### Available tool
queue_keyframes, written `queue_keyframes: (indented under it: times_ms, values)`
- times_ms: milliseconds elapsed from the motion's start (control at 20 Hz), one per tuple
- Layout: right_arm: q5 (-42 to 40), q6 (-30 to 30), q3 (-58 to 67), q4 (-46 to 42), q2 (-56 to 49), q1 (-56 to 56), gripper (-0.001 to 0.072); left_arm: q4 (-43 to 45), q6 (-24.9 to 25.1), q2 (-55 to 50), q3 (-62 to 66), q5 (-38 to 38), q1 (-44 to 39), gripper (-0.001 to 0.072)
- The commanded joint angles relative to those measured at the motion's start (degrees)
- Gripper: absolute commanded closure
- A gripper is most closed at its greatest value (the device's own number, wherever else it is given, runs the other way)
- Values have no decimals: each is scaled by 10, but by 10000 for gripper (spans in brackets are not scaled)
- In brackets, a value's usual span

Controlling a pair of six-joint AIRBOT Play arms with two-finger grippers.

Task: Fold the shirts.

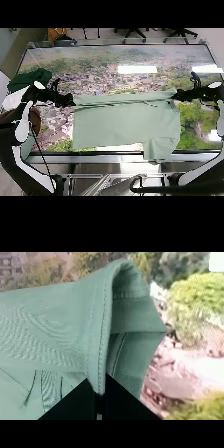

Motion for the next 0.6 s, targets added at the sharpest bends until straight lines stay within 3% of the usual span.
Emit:
queue_keyframes:
  times_ms: [0, 200, 250, 300, 350, 400, 450, 500, 550]
  values:
    - [3, 0, 0, -8, -9, 0, 694, 4, 6, -1, -5, 1, -1, 698]
    - [4, 0, 0, -7, -2, 1, 692, 4, 6, 0, -5, 14, -17, 692]
    - [4, 0, 0, -7, 4, 1, 647, 4, 6, 0, -5, 21, -24, 692]
    - [4, 1, 1, -4, 11, 1, 535, 4, 6, 0, -5, 25, -31, 689]
    - [4, 4, 1, -4, 22, 0, 522, 4, 5, 1, -5, 24, -37, 400]
    - [4, 14, 1, -9, 37, 0, 522, 4, -6, 2, -5, 18, -41, 61]
    - [4, 28, 1, -30, 57, -1, 504, 5, -23, 8, -5, 3, -42, 26]
    - [4, 56, 0, -71, 80, -1, 366, 5, -37, 15, -5, -15, -38, 26]
    - [6, 92, 0, -118, 103, -1, 334, 5, -47, 26, -5, -38, -32, 26]
